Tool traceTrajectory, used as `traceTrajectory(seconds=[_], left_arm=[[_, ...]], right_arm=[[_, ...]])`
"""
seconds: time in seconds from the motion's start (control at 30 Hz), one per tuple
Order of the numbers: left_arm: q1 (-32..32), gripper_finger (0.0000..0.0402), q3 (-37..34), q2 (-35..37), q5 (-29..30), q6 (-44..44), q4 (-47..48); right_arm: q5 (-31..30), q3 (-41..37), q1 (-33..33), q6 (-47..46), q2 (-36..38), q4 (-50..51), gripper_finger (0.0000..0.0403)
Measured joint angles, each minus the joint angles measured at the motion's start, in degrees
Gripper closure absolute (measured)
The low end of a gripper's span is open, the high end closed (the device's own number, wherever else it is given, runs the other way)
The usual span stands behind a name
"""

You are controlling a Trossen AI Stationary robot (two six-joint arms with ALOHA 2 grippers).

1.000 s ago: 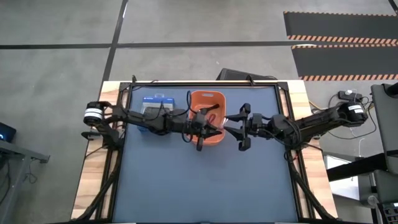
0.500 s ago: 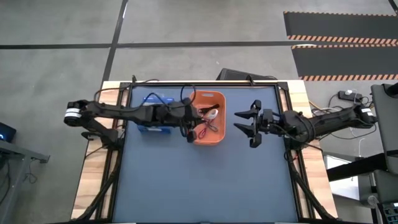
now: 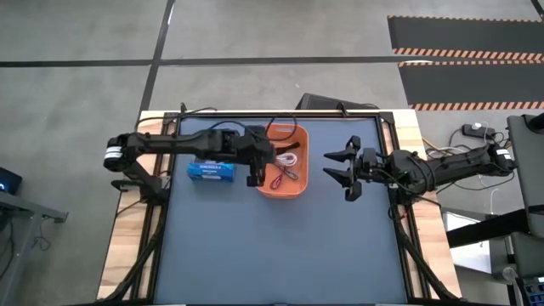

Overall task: Pick and place USB-C Cables
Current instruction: Put the white charger cable into the orange bin

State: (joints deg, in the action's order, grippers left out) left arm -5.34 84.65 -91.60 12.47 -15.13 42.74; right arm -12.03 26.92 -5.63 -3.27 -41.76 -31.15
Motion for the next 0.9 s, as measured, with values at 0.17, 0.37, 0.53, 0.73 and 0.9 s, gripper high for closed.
traceTrajectory(seconds=[0.17,0.37,0.53,0.73,0.9], left_arm=[[-2.8,0.0401,1.6,-2.1,0.0,-4.4,0.8],[-6.9,0.0401,1.3,-4.5,-0.2,-5.6,-0.2],[-9.1,0.0401,1.3,-7.4,-0.2,-8.1,-2.3],[-11.3,0.0401,1.7,-11.8,-0.4,-10.5,-4.4],[-12.8,0.0401,2.0,-15.4,-0.5,-12.1,-6.4]], right_arm=[[0.0,0.0,0.0,-0.2,0.5,0.8,0.02],[0.0,0.0,0.0,-0.2,1.4,0.9,0.02],[0.0,0.0,0.0,-0.2,1.7,0.9,0.02],[0.0,0.0,0.0,-0.2,1.7,1.1,0.02],[0.0,0.0,0.0,-0.2,1.5,1.6,0.02]])
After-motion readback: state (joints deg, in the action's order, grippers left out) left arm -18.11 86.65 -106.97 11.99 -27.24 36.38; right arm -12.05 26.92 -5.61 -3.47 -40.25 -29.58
